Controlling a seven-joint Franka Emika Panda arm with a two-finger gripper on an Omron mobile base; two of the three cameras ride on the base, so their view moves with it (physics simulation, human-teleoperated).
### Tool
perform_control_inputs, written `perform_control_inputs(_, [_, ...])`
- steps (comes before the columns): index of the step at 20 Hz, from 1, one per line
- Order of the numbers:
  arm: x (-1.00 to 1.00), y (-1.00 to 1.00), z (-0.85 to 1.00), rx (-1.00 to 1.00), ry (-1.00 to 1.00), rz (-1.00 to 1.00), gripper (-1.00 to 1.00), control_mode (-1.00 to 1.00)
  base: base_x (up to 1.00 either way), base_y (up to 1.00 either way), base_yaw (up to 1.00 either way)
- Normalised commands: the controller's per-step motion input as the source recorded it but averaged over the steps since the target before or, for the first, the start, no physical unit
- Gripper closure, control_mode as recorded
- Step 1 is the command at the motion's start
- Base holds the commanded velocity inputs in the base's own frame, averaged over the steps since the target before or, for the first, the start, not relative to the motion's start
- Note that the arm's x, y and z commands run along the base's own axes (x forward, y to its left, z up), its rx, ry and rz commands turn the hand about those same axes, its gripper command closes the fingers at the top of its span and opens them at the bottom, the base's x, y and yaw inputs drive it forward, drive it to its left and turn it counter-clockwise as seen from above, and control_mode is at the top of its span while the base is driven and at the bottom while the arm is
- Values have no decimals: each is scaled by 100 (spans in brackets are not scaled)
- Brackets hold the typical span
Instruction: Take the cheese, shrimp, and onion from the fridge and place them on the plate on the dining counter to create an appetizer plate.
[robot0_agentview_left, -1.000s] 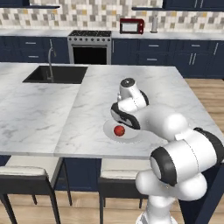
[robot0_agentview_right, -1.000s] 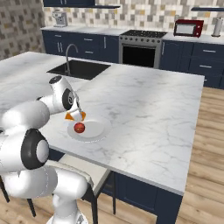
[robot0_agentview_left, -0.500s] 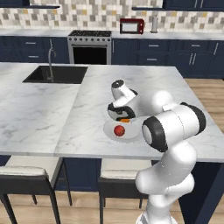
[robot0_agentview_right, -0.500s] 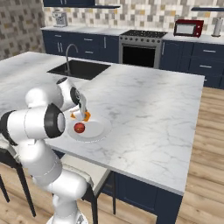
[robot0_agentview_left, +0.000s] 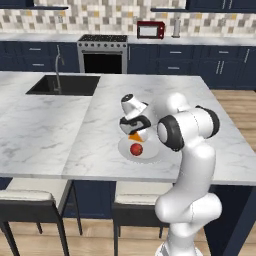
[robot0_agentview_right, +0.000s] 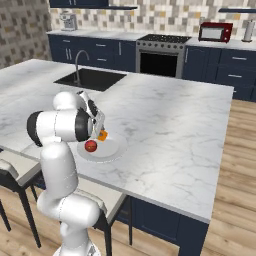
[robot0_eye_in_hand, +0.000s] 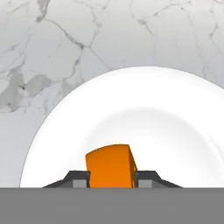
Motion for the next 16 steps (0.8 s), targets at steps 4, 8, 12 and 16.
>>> perform_control_inputs(4, [36,-15,-35,0,2,-14,100,-100,0,0,0])
perform_control_inputs(8, [24,-20,-33,0,0,-13,100,-100,0,0,0])
perform_control_inputs(12, [0,-5,-40,0,0,-12,-100,-100,0,0,0])
perform_control_inputs(16, [-1,-3,-16,0,0,-9,-100,-100,0,0,0])
